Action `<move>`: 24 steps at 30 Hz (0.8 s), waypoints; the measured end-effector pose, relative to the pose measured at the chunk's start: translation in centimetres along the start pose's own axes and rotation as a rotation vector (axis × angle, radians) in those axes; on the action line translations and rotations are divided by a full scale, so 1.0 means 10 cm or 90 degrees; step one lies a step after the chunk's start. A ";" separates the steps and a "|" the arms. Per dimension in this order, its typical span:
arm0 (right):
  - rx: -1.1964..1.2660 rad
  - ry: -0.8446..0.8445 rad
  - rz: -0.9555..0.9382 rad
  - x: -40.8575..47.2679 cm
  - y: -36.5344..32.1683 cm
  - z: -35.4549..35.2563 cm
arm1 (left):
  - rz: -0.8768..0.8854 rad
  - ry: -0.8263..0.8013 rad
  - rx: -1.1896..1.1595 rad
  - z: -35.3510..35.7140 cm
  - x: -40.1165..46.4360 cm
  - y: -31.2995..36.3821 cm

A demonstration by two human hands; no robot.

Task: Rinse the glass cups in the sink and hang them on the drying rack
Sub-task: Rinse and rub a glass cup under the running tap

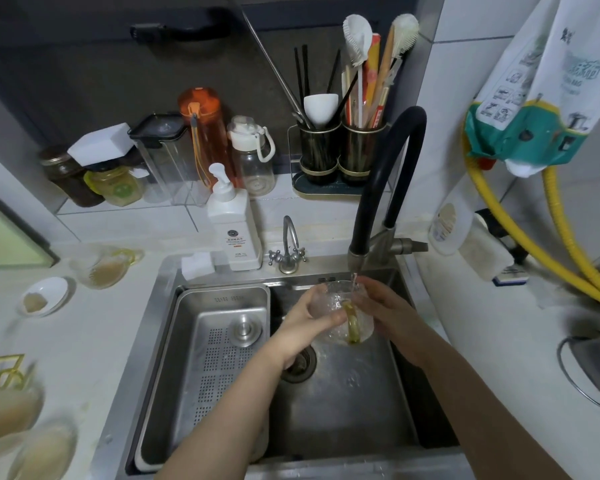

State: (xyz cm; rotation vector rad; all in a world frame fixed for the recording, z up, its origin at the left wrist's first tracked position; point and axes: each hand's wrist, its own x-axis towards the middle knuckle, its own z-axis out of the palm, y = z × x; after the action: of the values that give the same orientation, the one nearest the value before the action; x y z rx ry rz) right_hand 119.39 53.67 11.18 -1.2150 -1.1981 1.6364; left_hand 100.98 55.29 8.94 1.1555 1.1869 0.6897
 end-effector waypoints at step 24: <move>-0.121 0.049 -0.080 -0.04 0.20 0.05 | 0.101 0.098 0.152 0.20 -0.14 0.07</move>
State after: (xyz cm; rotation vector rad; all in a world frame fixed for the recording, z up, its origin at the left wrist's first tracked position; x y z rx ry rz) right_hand 118.94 52.67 9.38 -1.2794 -1.3771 1.3977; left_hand 102.63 53.62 9.97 1.4281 1.3440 0.7834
